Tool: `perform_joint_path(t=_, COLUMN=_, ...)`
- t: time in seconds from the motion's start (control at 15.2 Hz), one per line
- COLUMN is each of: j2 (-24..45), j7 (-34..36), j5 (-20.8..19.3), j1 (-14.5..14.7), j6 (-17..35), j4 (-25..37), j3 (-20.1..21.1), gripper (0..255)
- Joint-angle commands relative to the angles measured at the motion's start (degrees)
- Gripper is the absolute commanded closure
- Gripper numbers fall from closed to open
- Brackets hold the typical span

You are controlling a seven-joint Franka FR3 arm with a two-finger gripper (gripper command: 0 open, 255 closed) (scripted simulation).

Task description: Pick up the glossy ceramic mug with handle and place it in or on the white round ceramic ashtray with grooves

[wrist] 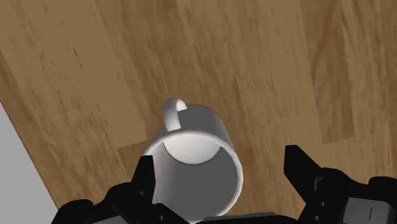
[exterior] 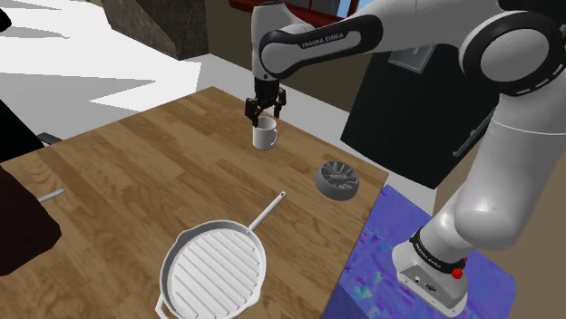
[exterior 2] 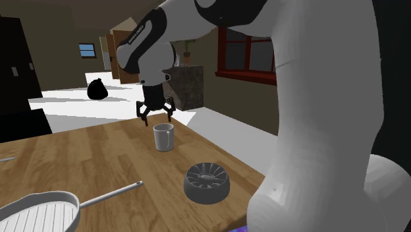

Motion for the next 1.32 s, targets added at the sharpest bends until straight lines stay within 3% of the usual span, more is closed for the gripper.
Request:
perform_joint_path(t=0.0, j2=4.91, j7=1.25, j5=-1.17, j1=1.11, j6=-0.44, j4=5.14, j3=-0.02, gripper=0)
perform_joint_path(t=0.07, j2=7.29, j7=1.71, j5=-1.68, j1=1.68, j6=-0.86, j4=7.87, j3=-0.09, gripper=0)
perform_joint_path(t=0.59, j2=9.04, j7=2.13, j5=-2.29, j1=1.59, j6=4.17, j4=4.54, j3=-0.49, gripper=0)
perform_joint_path(t=1.12, j2=9.05, j7=2.13, j5=-2.30, j1=1.59, j6=4.15, j4=4.58, j3=-0.49, gripper=0)
perform_joint_path(t=1.19, j2=9.05, j7=2.13, j5=-2.30, j1=1.59, j6=4.15, j4=4.58, j3=-0.49, gripper=255)
perform_joint_path(t=1.25, j2=9.05, j7=2.13, j5=-2.30, j1=1.59, j6=4.15, j4=4.58, j3=-0.49, gripper=255)
